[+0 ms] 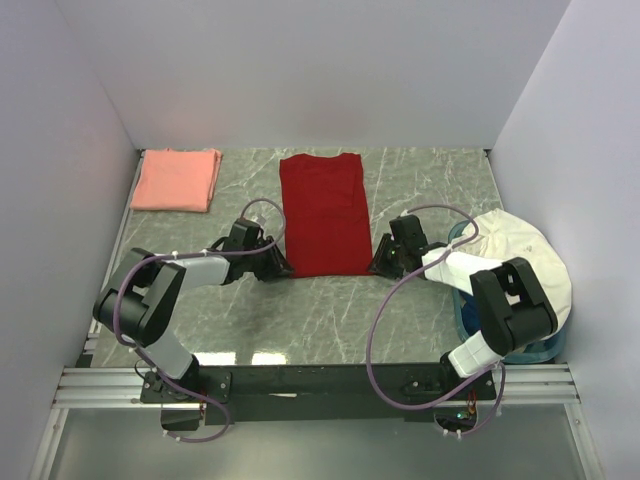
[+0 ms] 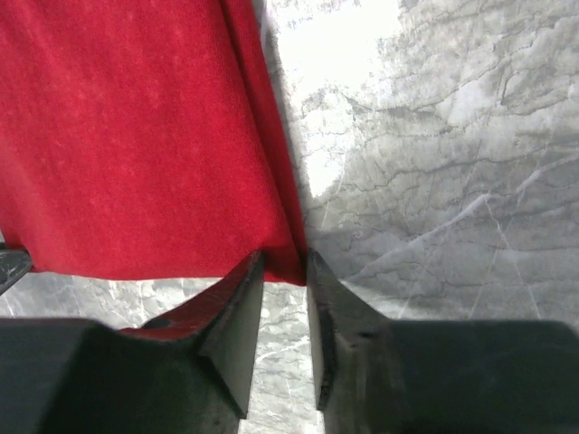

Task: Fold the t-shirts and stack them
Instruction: Fold the tshirt

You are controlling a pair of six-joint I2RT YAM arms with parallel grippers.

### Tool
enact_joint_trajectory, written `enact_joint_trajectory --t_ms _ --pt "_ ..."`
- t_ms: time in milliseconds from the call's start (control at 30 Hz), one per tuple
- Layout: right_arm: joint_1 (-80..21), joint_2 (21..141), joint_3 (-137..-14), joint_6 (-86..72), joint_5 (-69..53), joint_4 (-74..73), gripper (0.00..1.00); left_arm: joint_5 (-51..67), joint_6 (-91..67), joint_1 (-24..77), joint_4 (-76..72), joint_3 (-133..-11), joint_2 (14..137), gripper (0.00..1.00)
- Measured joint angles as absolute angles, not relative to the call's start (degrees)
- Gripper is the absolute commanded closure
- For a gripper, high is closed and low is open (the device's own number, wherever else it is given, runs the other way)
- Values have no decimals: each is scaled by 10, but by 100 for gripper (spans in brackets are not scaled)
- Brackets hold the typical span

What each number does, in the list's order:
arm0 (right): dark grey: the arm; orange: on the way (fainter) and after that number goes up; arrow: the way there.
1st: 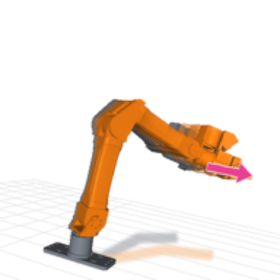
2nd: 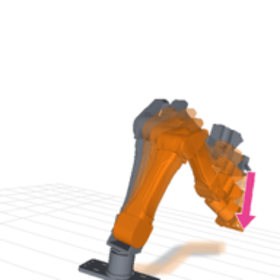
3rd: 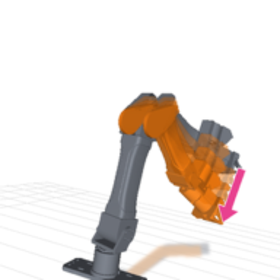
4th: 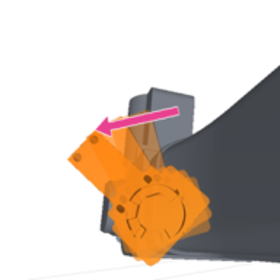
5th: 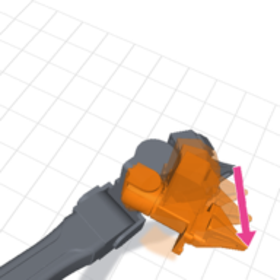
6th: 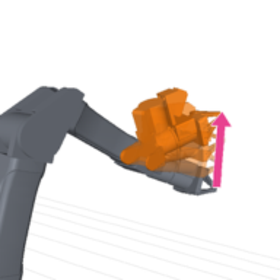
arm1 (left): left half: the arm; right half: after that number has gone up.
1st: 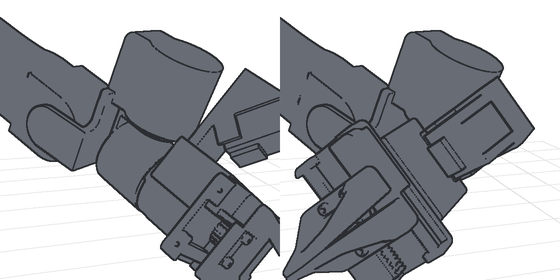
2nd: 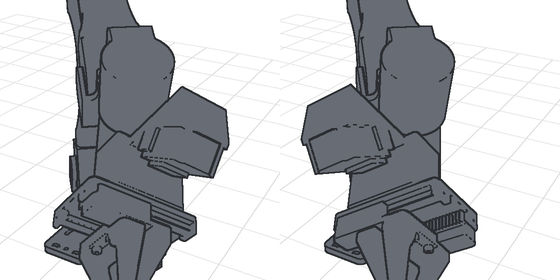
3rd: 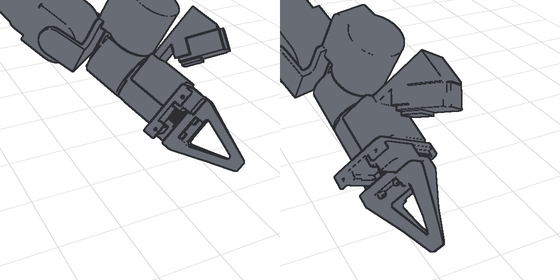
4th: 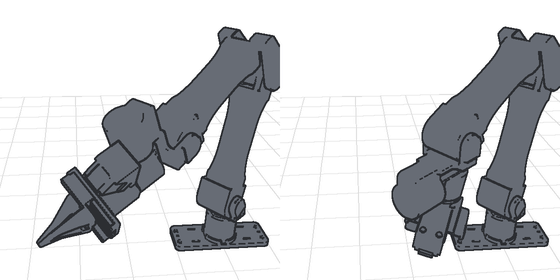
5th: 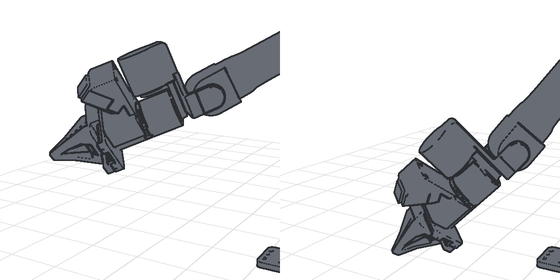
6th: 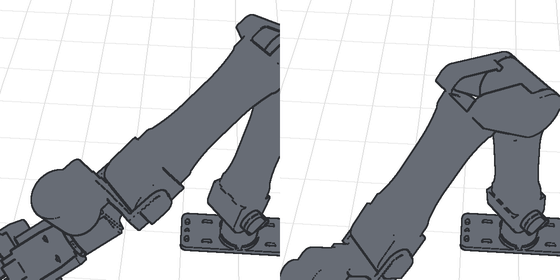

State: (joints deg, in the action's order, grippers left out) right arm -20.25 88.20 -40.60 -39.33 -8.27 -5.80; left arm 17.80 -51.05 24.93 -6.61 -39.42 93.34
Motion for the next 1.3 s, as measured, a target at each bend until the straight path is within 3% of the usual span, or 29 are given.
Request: enact_joint_trajectory --t_ms 133,200,467,767,1300 --pt "-202 882 -399 -396 -89 -53 95 161 -519 257 -63 -394 934 93" --pt "-202 882 -398 -398 -92 -52 100 152 -521 260 -61 -394 934 99" --pt "-202 840 -368 -402 -110 -52 100 130 -522 264 -29 -382 888 99" --pt "-219 668 -278 -417 -134 -60 100 104 -539 303 13 -301 729 99" --pt "-417 284 -107 -545 -93 -192 100 23 -663 475 184 -163 347 100"
